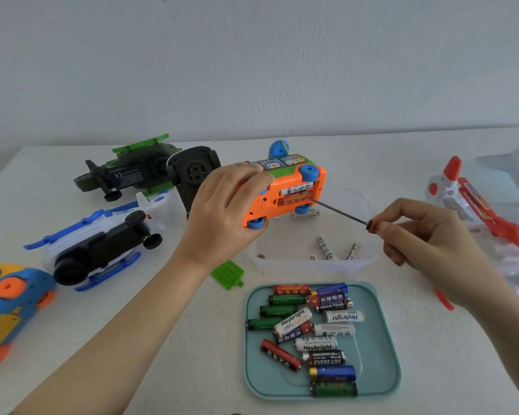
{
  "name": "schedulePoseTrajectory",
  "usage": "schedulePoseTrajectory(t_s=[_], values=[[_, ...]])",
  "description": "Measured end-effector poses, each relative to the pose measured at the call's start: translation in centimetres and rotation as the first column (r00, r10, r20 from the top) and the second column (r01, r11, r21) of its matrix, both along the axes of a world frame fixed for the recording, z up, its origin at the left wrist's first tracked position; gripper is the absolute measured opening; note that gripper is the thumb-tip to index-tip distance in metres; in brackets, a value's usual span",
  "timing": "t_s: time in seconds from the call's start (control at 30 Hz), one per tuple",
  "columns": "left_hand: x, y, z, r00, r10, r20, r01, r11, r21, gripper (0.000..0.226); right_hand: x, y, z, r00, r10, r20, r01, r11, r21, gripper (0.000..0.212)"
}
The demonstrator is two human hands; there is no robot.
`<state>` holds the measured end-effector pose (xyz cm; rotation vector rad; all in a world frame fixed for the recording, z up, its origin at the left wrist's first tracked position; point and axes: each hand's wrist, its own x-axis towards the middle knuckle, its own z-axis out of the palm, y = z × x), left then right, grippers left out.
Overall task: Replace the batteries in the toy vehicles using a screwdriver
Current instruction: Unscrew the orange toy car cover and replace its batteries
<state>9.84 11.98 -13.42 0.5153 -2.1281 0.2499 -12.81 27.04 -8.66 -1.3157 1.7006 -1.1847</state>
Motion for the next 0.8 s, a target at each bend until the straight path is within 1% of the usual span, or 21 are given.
schedulePoseTrajectory(t_s=[0.17,0.27,0.37,0.47,0.53,0.7,0.8], values=[[-0.3,0.2,0.3,1.0,0.016,-0.027,-0.016,1.0,-0.006,0.03,0.9,-0.1,0.2,0.974,0.119,-0.193,-0.118,0.993,0.02,0.008],[-0.4,0.4,0.3,1.0,0.014,-0.025,-0.014,1.0,-0.015,0.03,1.2,-0.1,0.2,0.956,0.164,-0.242,-0.156,0.986,0.054,0.005],[-0.4,0.5,0.2,1.0,0.014,-0.028,-0.014,1.0,-0.009,0.029,1.5,-0.2,0.4,0.949,0.197,-0.246,-0.181,0.98,0.086,0.006],[-0.3,0.6,0.2,1.0,0.011,-0.02,-0.012,1.0,-0.002,0.038,1.9,-0.2,0.5,0.944,0.232,-0.236,-0.21,0.971,0.116,0.007],[-0.2,0.6,0.2,1.0,0.012,-0.027,-0.012,1.0,-0.002,0.04,2.2,-0.3,0.7,0.937,0.262,-0.231,-0.236,0.962,0.135,0.007],[-0.1,0.5,0.0,0.997,0.028,-0.07,-0.028,1.0,0.001,0.032,3.1,-0.5,1.0,0.94,0.272,-0.207,-0.249,0.96,0.13,0.005],[0.1,0.5,0.0,0.996,0.032,-0.08,-0.031,0.999,0.011,0.029,3.3,-0.5,1.0,0.954,0.217,-0.208,-0.203,0.975,0.085,0.006]])
